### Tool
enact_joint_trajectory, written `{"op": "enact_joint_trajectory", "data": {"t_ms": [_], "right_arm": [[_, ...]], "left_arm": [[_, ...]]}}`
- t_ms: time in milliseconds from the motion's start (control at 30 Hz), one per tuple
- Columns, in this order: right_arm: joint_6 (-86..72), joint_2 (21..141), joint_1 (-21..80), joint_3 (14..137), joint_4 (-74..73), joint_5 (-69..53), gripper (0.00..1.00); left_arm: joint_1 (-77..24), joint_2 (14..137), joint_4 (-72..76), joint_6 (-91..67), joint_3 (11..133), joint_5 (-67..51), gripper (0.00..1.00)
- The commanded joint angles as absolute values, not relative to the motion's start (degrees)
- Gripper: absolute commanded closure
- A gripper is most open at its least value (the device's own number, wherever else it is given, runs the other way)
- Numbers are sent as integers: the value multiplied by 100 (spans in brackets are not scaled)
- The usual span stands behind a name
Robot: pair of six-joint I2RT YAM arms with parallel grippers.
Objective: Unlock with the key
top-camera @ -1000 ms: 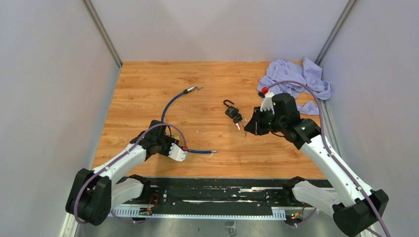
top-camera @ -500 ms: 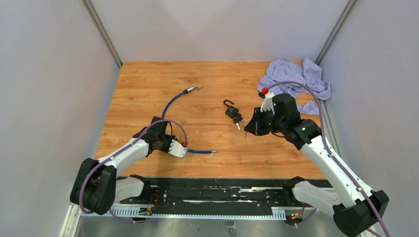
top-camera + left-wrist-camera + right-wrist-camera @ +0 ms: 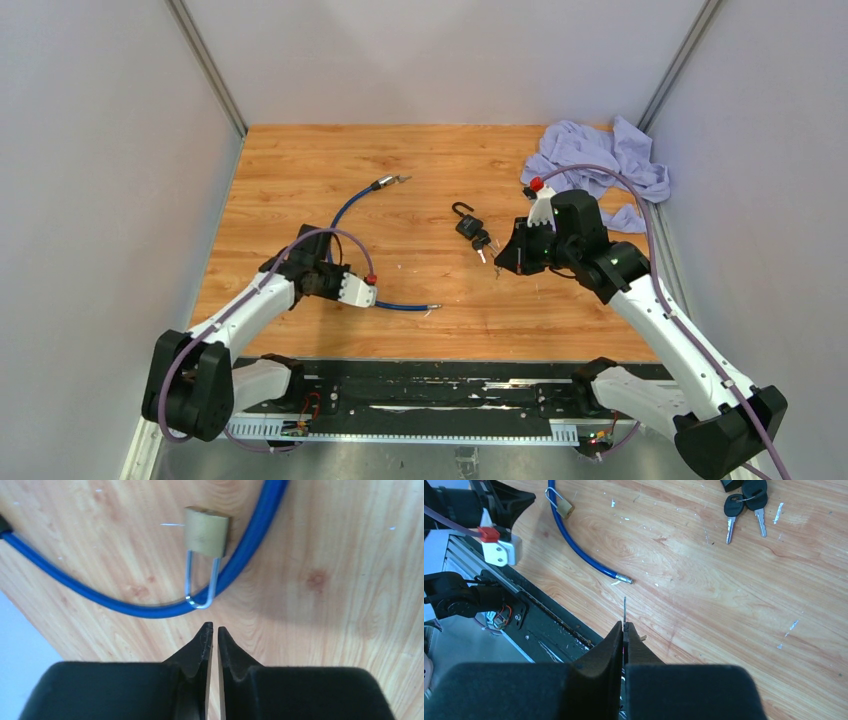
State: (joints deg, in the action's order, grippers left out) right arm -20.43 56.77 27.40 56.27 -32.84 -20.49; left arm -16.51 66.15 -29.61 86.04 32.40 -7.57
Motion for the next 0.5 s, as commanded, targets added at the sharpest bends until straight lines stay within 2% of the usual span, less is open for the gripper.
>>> {"op": "enact_joint_trajectory", "data": {"t_ms": [0, 67, 200, 267, 467], "right_arm": [[-2057, 5589, 2663, 5575, -3248, -2091, 99], [-2070, 5583, 2663, 5566, -3252, -2092, 100], [-2071, 5572, 2663, 5547, -3248, -2087, 99], [-2065, 5566, 2663, 5550, -3252, -2092, 99], [-2061, 5567, 2663, 5546, -3251, -2061, 99]], "left_arm": [[-1412, 6591, -3579, 8679, 3700, -1324, 86], [-1369, 6628, -3643, 8814, 3766, -1407, 82], [-1353, 6739, -3389, 9137, 3639, -1469, 62], [-1358, 6841, -3257, 9326, 3580, -1464, 58], [-1362, 7196, -3131, 9604, 3661, -1492, 55]]}}
